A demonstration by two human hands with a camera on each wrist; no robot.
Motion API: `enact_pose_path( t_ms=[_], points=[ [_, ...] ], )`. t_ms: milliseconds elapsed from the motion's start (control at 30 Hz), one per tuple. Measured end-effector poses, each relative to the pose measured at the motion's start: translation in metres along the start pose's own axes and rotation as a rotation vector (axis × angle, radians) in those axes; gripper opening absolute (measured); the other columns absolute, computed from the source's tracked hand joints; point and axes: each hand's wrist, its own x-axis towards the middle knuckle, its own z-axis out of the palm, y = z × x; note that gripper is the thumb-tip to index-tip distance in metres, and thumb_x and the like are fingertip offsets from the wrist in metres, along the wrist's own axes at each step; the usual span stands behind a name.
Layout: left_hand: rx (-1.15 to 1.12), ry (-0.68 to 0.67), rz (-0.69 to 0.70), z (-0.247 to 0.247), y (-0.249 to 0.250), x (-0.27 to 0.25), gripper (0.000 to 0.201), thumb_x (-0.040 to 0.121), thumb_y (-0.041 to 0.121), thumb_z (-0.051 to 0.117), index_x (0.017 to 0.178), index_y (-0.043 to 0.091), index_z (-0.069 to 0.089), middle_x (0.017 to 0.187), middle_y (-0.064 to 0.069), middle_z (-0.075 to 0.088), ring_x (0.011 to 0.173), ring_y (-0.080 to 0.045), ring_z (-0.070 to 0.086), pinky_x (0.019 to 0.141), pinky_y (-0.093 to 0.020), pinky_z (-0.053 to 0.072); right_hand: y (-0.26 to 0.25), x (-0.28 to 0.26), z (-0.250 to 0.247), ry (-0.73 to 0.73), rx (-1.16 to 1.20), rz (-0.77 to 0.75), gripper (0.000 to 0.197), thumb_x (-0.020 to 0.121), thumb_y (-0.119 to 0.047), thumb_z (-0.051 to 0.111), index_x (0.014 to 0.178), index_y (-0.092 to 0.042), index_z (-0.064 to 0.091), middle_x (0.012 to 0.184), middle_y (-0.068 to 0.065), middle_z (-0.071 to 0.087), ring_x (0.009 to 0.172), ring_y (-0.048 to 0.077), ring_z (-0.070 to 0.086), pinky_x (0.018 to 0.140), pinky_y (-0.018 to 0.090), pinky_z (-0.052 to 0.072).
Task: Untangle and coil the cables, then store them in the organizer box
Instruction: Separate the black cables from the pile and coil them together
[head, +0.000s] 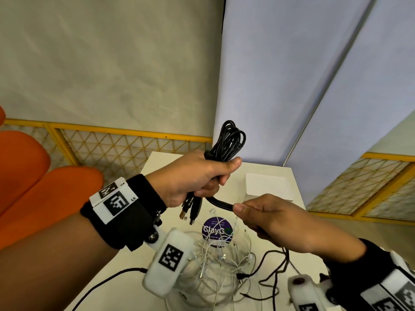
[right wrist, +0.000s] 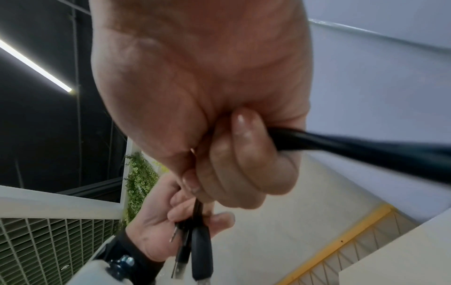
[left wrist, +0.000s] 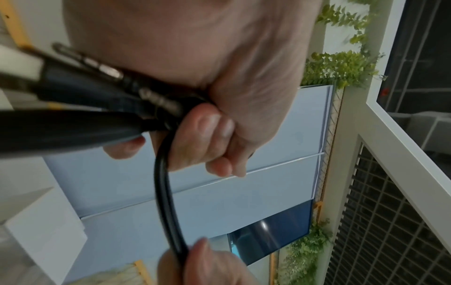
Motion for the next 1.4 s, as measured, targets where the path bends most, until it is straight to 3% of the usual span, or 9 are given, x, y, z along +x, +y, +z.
enact_pose_path(
  t_ms=[233,500,667,800,933,1100,1167,1300,1400],
  points=[
    [0.197,-0.028,-0.029,-0.002,-0.005,-0.010,0.038,0.091,0.042,0.066,0.084,0.006,0.074,0.050,0.001,0.026,0.046,-0.015,0.020,0.045,-0.023,0.021,-0.009,-0.020,-0.030,-0.014,-0.120,0.031,0.053,0.095,-0.054,0.044,0.067,-0.012,0.028,0.062,0.001,0.020,0.054,0.016,0.017,0.049,0.023,0.021],
    [0.422,-0.110,-0.031,0.010,-0.003,-0.014,0.072,0.071,0.052,0.081,0.083,-0.015,0.060,0.064,-0.009,0.040,0.059,-0.018,0.034,0.054,-0.028,0.026,-0.032,-0.020,-0.052,0.001,-0.321,0.048,0.055,0.095,-0.057,0.043,0.067,-0.012,0.029,0.065,0.005,0.022,0.060,0.022,0.021,0.057,0.033,0.025],
    [0.507,-0.122,-0.117,0.011,-0.005,-0.015,0.049,0.069,0.038,0.090,0.056,0.016,0.048,0.052,0.004,0.041,0.047,-0.012,0.035,0.052,-0.029,0.024,-0.042,-0.020,-0.057,0.042,-0.358,0.033,0.055,0.095,-0.054,0.046,0.063,-0.011,0.034,0.062,0.005,0.024,0.055,0.018,0.023,0.052,0.029,0.027],
    [0.522,-0.113,-0.182,0.016,-0.013,-0.016,0.038,0.076,0.023,0.083,0.057,0.013,0.053,0.046,0.007,0.043,0.042,-0.010,0.037,0.049,-0.025,0.027,-0.045,-0.019,-0.058,0.089,-0.446,0.041,0.050,0.092,-0.058,0.049,0.064,-0.016,0.055,0.050,-0.005,0.036,0.047,0.012,0.034,0.050,0.027,0.033],
    [0.389,-0.160,-0.277,0.019,-0.023,-0.017,0.040,0.083,0.013,0.075,0.052,0.013,0.050,0.046,0.004,0.044,0.043,-0.012,0.037,0.050,-0.023,0.030,-0.057,-0.021,-0.058,0.135,-0.600,0.024,0.031,0.080,-0.063,0.065,0.088,-0.035,0.056,0.060,-0.012,0.056,0.056,0.006,0.051,0.052,0.020,0.038],
    [0.226,-0.211,-0.365,0.022,-0.024,-0.021,0.045,0.084,0.007,0.069,0.047,0.013,0.045,0.045,0.001,0.040,0.039,-0.014,0.027,0.050,-0.026,0.024,-0.064,-0.020,-0.046,0.105,-1.088,-0.061,0.066,0.077,-0.062,0.064,0.128,-0.044,0.026,0.089,-0.017,0.054,0.071,0.010,0.048,0.065,0.030,0.037],
    [0.157,-0.219,-0.377,0.021,-0.024,-0.022,0.046,0.085,0.006,0.067,0.047,0.014,0.042,0.045,-0.001,0.037,0.036,-0.014,0.022,0.055,-0.030,0.029,-0.064,-0.014,-0.039,0.136,-1.290,-0.102,0.076,0.075,-0.067,0.062,0.134,-0.038,0.023,0.109,-0.013,0.053,0.068,0.021,0.048,0.058,0.032,0.033],
    [0.076,-0.253,-0.390,0.018,-0.020,-0.023,0.045,0.086,0.008,0.067,0.048,0.014,0.043,0.048,-0.003,0.035,0.041,-0.019,0.022,0.054,-0.024,0.043,-0.059,-0.005,-0.023,0.169,-1.430,-0.180,0.075,0.064,-0.064,0.072,0.123,-0.027,0.045,0.095,-0.003,0.054,0.045,0.025,0.036,0.044,0.027,0.009],
    [-0.003,-0.316,-0.408,0.020,-0.016,-0.025,0.045,0.089,0.002,0.062,0.048,0.012,0.046,0.044,0.000,0.036,0.057,-0.021,0.024,0.038,-0.013,0.037,-0.051,0.005,-0.011,0.166,-1.385,-0.331,0.041,0.071,-0.047,0.072,0.097,-0.021,0.054,0.072,-0.003,0.052,0.040,0.024,0.047,0.044,0.025,0.007]
  ],
)
